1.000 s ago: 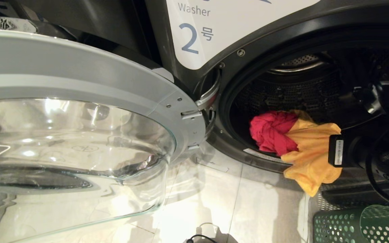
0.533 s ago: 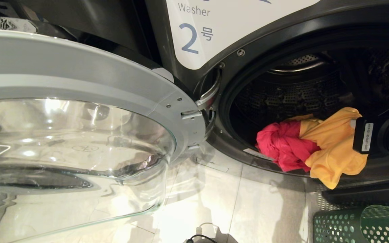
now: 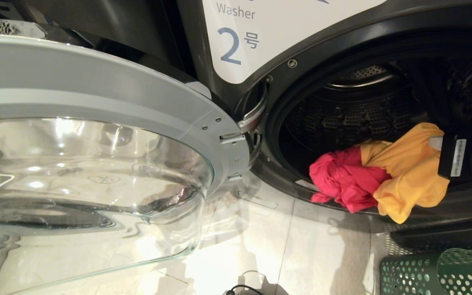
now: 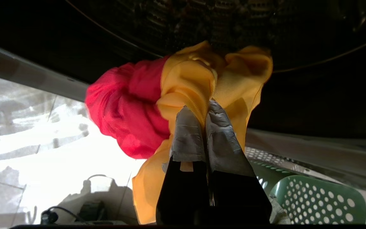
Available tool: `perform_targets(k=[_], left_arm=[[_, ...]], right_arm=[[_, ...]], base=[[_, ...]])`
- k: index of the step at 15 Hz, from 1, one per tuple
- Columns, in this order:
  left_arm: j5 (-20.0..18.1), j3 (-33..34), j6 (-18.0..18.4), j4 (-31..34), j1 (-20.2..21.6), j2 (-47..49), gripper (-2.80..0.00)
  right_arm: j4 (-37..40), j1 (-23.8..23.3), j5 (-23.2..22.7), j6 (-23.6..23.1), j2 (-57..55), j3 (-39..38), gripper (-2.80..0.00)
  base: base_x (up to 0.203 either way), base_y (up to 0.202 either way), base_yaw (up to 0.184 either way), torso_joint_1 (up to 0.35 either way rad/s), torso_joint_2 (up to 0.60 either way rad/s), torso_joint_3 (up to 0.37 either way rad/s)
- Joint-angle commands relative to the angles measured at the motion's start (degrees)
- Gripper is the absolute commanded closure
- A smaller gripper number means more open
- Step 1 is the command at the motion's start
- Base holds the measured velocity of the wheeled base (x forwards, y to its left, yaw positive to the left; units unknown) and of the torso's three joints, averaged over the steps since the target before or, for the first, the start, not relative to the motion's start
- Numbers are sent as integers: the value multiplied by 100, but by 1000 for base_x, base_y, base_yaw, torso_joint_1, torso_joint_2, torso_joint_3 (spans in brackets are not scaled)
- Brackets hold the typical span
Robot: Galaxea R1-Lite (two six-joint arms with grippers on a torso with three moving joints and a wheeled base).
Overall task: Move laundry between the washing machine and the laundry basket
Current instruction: Pick a cloth and place it into the basket
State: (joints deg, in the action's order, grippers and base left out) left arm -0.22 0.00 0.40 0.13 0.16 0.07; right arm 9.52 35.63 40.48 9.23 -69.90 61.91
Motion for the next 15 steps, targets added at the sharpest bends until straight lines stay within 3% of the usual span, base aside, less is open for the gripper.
perform_targets(k=[1,4,15], left_arm=[[-4,0,13,-5,2,1,0],[-4,0,4,-5,2,1,0],[-4,0,4,-5,2,1,0]], right_arm=[[302,29,30,29,308,-11,0],[857,145,30,26,643,-118,0],[1366,174,8,-61,1243,-131,0]], base=[[0,0,0,0,0,0],[0,0,0,0,0,0],[0,0,0,0,0,0]])
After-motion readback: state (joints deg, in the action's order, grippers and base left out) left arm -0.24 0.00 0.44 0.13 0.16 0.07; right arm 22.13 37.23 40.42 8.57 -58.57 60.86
